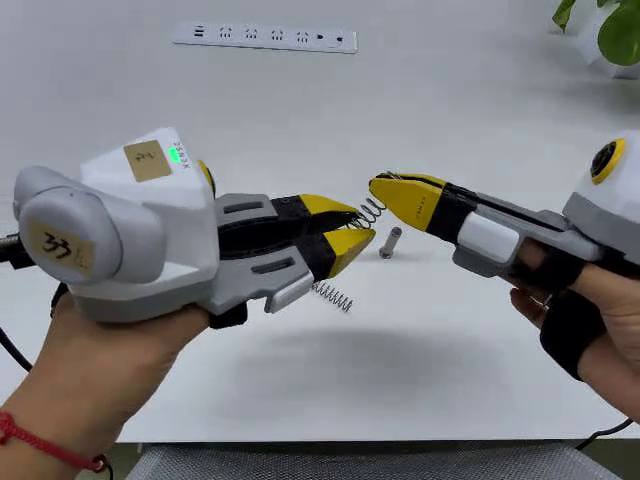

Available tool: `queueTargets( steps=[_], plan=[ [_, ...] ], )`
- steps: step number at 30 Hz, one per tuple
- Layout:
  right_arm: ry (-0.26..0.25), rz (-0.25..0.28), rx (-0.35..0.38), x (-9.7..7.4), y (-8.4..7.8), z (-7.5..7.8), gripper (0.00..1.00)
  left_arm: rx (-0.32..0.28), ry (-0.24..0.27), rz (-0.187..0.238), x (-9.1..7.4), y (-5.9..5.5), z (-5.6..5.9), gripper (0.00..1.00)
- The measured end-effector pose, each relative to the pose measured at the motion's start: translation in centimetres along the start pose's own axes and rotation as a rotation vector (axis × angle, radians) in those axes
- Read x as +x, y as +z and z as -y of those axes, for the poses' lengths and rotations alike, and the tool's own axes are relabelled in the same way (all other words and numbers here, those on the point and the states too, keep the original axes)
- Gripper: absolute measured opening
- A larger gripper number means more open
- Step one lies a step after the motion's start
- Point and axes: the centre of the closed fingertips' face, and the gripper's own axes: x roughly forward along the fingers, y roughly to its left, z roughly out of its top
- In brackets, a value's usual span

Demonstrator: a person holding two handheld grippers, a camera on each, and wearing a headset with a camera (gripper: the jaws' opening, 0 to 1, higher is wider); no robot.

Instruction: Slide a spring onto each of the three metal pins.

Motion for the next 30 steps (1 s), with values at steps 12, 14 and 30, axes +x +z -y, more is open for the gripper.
queueTargets(
  steps=[12, 14, 30],
  plan=[
    [-0.018, -0.078, -0.122, 0.0, -0.5, -0.4, 0.11, -0.005, -0.020, -0.018, 0.3, -0.5, 0.2, 0.11],
    [-0.018, -0.090, -0.144, 0.1, -0.5, -0.6, 0.11, -0.006, -0.024, -0.021, 0.3, -0.6, 0.2, 0.11],
    [-0.005, -0.184, -0.367, 0.2, -0.9, -1.5, 0.11, -0.014, -0.039, -0.034, 0.3, -1.0, 0.5, 0.11]
  ],
)
